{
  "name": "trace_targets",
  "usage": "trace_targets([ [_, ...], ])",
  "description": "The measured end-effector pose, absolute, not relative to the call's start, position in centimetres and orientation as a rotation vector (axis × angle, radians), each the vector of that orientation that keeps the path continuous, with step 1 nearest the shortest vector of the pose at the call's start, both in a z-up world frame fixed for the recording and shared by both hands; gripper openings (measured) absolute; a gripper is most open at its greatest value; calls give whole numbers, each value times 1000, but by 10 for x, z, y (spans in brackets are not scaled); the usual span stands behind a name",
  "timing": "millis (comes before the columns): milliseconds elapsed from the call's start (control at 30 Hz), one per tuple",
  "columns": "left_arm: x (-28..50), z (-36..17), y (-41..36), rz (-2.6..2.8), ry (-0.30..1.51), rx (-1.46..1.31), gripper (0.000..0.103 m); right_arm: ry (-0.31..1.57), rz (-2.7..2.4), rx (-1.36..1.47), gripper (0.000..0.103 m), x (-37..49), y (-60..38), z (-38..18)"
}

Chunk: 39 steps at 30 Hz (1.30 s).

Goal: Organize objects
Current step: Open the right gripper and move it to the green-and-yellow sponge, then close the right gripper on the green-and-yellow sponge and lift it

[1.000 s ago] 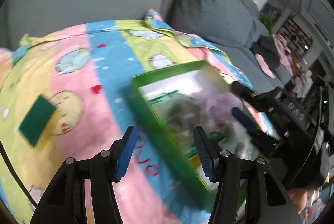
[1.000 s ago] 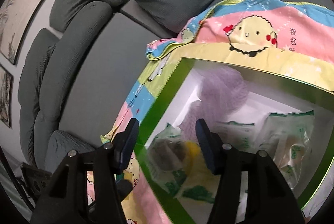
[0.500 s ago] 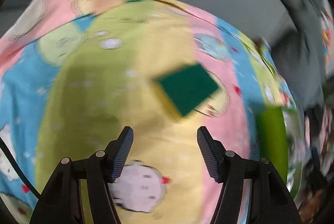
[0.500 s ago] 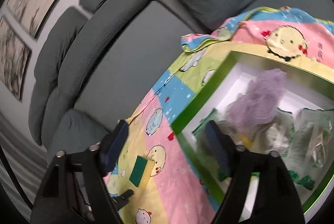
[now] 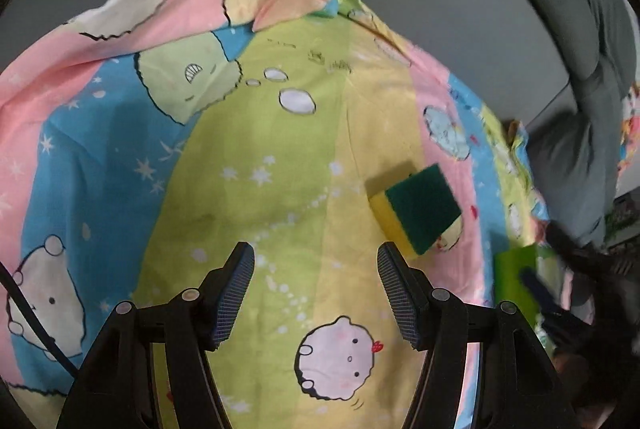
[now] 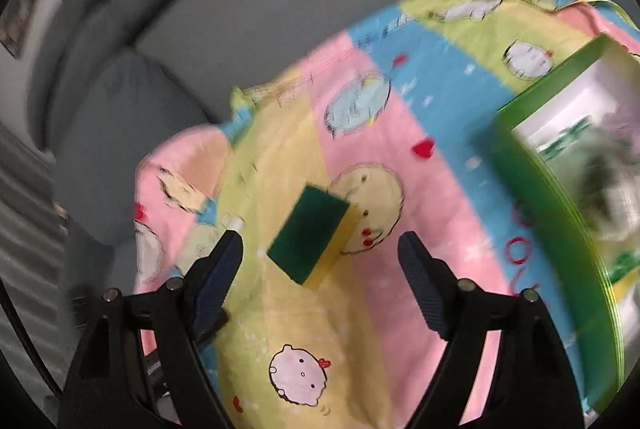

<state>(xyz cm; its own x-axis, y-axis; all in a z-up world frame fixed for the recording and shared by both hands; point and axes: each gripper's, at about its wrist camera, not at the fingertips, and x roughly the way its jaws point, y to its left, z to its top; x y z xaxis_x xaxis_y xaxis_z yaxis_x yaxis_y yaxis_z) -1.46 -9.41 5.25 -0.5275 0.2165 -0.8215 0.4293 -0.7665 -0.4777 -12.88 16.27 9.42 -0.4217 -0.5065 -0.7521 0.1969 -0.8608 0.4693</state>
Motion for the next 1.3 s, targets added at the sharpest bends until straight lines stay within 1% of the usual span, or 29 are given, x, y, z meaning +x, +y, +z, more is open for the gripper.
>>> trace_targets([
  [67, -10, 55, -105, -2429, 1053, 1423, 64, -353, -2279, 1424, 84, -135, 138, 86],
  [133, -6, 55, -115, -2416, 1082, 1406, 64, -323, -2231, 1480, 89, -141, 120, 76],
  [233, -2, 53, -127, -2392, 1139, 1400, 64, -322, -2217, 1575, 89, -153, 99, 61],
  [400, 2, 53, -137, -2401, 1112, 1411, 64, -280, -2254, 1659, 89, -174, 70, 48],
  [500, 4, 52, -140, -2410, 1130, 1423, 64, -239, -2337, 1695, 91, -184, 57, 42],
  [567, 7, 51, -144, -2416, 1138, 1427, 64, -163, -2374, 1678, 94, -187, 45, 42],
  [733, 14, 49, -158, -2385, 1153, 1403, 64, 112, -2439, 1616, 94, -181, 18, 36],
  [800, 16, 48, -161, -2378, 1162, 1402, 64, 213, -2456, 1566, 86, -175, 11, 33],
  [833, 16, 47, -161, -2377, 1161, 1404, 64, 312, -2480, 1535, 78, -171, 6, 32],
  [867, 16, 46, -162, -2375, 1159, 1409, 64, 395, -2497, 1514, 72, -168, 2, 30],
  [933, 17, 45, -162, -2370, 1164, 1411, 64, 535, -2510, 1473, 69, -162, -3, 26],
  [967, 17, 45, -163, -2366, 1169, 1408, 64, 560, -2511, 1461, 66, -161, -3, 26],
  [1000, 18, 46, -163, -2366, 1173, 1404, 64, 581, -2512, 1443, 65, -159, -1, 26],
  [1067, 20, 47, -164, -2375, 1184, 1395, 64, 594, -2513, 1417, 56, -156, 6, 28],
  [1233, 20, 48, -163, -2379, 1187, 1399, 64, 496, -2436, 1450, 52, -151, 23, 38],
  [1300, 20, 48, -164, -2375, 1198, 1395, 64, 488, -2410, 1460, 47, -146, 28, 44],
])
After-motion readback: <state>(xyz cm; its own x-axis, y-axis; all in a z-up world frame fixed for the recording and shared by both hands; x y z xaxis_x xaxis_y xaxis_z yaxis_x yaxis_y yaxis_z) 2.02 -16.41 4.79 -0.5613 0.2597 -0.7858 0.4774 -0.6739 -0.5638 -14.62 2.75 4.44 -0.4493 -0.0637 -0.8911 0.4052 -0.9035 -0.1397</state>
